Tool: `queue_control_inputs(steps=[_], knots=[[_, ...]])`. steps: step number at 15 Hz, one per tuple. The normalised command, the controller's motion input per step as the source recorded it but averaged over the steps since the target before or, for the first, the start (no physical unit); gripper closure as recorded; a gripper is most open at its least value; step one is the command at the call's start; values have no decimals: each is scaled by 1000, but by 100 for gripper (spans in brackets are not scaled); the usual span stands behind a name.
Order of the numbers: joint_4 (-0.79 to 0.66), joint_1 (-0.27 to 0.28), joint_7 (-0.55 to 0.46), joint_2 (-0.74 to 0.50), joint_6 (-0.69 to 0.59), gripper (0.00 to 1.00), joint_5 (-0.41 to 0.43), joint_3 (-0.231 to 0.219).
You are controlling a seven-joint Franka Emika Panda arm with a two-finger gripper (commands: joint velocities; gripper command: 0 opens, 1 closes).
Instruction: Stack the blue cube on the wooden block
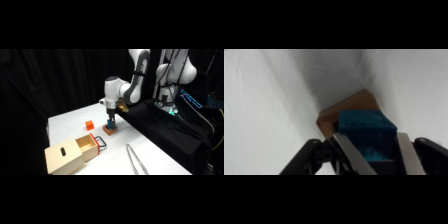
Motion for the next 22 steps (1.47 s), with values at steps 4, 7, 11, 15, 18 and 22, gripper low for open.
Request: queue_control_inputs(steps=[4,7,11,15,18,22], knots=[[15,93,5,-26,47,0,0,-81],[-10,123,18,-112,-34,0,-55,-113],[4,131,36,-222,-183,0,-117,-136],[28,83,46,-334,-371,0,-183,-119],[35,-61,-140,-426,-495,0,22,60],[121,-124,-318,-413,-577,0,242,122]])
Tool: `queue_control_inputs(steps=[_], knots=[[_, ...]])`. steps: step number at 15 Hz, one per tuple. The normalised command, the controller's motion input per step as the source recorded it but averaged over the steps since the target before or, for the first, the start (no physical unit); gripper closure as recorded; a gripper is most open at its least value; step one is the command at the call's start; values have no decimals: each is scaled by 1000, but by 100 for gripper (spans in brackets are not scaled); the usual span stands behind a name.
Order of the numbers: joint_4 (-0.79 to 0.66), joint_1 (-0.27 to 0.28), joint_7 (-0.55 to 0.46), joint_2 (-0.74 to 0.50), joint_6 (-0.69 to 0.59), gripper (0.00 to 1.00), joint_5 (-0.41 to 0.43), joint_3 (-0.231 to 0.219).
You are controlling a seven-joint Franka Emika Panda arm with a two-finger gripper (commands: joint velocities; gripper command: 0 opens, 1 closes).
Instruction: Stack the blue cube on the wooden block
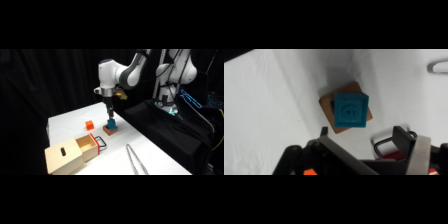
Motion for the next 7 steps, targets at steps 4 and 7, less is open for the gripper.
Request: queue_control_inputs(steps=[4,7], knots=[[194,-127,-224,-305,-532,0,150,60],[192,-109,-56,-193,-384,0,-6,41]])
